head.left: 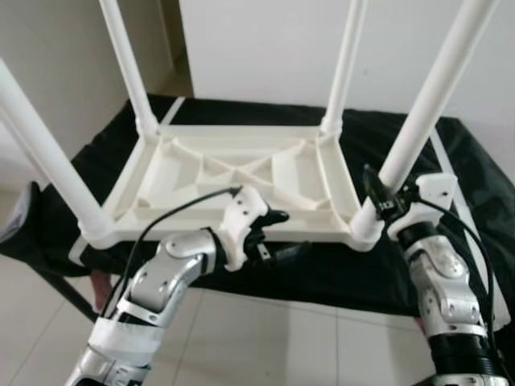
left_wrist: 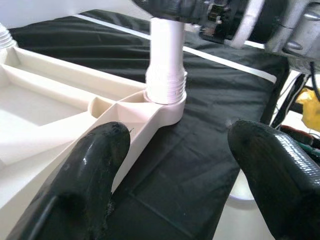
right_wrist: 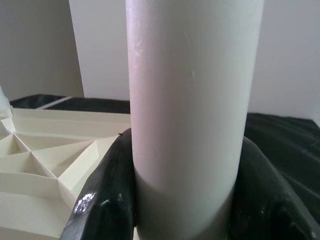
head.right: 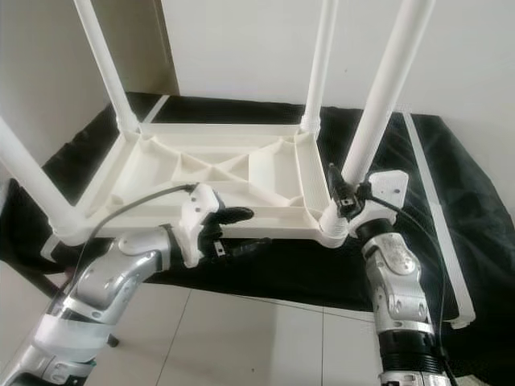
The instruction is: Building children table
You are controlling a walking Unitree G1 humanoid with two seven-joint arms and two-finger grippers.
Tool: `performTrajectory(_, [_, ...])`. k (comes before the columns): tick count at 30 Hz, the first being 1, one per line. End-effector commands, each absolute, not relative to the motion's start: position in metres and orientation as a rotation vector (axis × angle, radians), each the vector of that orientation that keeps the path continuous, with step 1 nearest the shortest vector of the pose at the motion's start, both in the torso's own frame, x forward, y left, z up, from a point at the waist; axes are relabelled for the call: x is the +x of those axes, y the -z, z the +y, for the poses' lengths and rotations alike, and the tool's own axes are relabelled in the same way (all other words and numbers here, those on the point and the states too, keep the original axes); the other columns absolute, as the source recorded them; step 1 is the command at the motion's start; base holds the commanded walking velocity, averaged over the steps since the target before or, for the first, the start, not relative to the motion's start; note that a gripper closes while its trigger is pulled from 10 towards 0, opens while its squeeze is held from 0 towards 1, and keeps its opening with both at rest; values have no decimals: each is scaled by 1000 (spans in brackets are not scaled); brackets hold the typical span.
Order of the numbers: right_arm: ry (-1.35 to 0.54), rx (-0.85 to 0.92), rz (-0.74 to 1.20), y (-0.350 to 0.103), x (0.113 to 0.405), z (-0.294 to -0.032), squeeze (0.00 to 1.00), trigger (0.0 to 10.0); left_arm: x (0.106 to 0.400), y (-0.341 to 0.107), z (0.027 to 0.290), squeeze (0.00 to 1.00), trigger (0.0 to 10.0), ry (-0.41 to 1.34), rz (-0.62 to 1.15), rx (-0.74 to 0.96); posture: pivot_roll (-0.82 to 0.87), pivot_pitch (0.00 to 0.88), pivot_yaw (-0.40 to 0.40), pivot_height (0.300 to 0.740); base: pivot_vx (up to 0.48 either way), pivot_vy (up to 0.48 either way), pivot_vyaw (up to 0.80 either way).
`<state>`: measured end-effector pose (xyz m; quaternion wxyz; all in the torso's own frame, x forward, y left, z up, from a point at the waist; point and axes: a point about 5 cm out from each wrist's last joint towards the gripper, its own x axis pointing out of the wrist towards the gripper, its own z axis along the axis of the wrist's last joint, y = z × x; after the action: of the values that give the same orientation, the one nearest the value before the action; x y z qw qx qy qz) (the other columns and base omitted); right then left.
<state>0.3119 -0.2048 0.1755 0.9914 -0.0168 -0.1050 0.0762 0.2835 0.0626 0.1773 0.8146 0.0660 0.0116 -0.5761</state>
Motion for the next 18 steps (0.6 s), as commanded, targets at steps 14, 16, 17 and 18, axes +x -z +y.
performTrajectory(14, [-93,-5,-64,-126,296,-207,0,10000,286,-179,66,0,10000,1170,19,141,31,42,0,740,0,0,0])
performTrajectory(16, [-117,-70,-143,-130,288,-202,0,10000,285,-179,66,0,10000,1168,20,130,28,42,1,740,0,0,0])
performTrajectory(17, [-117,-70,-143,-130,288,-202,0,10000,285,-179,66,0,10000,1168,20,130,28,42,1,740,0,0,0])
performTrajectory(18, [-140,-76,-166,-131,286,-199,0,10000,285,-179,66,0,10000,1168,19,127,27,43,1,740,0,0,0])
